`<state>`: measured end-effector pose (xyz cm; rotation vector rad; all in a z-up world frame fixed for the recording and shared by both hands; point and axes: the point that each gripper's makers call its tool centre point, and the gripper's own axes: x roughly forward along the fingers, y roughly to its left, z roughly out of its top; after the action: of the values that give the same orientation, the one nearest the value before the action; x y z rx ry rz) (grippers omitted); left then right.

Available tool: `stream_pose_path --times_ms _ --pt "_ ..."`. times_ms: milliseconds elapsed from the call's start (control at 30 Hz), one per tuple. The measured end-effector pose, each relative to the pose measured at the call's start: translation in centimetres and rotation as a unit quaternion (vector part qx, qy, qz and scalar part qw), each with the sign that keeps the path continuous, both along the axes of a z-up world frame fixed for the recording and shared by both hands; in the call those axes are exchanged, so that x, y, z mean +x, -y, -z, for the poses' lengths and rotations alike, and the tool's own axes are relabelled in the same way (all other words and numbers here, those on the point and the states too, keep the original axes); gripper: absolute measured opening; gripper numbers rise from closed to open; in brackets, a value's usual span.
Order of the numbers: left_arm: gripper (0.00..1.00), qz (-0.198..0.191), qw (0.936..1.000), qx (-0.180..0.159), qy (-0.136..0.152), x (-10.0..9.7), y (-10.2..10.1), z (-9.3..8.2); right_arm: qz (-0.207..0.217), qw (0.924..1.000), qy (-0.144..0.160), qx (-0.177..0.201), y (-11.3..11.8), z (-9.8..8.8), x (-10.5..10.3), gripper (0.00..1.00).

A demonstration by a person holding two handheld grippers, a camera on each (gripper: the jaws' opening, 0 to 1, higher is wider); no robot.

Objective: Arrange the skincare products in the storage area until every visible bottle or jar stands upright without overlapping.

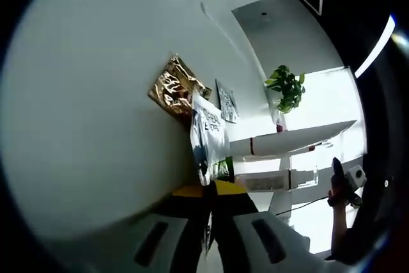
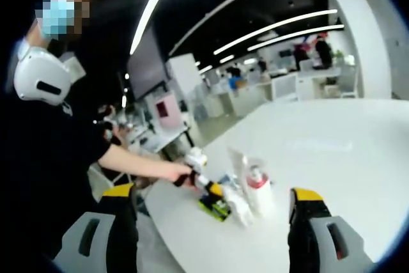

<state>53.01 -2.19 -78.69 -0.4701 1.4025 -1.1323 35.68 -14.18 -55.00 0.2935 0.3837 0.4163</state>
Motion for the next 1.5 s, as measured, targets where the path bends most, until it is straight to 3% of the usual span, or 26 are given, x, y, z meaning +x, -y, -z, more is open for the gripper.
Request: stream_pose_path --times_ms 267,667,967,1500 --pt "0.03 -0.006 0.9999 0.008 -0.002 -0.2 -0.2 0.1 -0.002 1.0 0.001 0.0 0.1 0.0 0.1 0.98" --pt "0.06 0.016 0.9997 0.019 0.009 -0.8 -0.9 -0.2 -0.005 1.0 0.002 0.001 -0.2 -0.1 0.1 0.98" --pt "0.24 0.003 0.9998 0.007 0.02 -0.6 -0.4 -1.7 -0.007 0.9999 0.007 0.002 -0.3 -0.4 0.1 0.98" --pt "0.57 0.007 0.9984 0.022 0.051 -1.1 -0.6 -3.6 -0.008 0.9999 0.012 0.004 -0.6 -0.6 -0.2 0.99"
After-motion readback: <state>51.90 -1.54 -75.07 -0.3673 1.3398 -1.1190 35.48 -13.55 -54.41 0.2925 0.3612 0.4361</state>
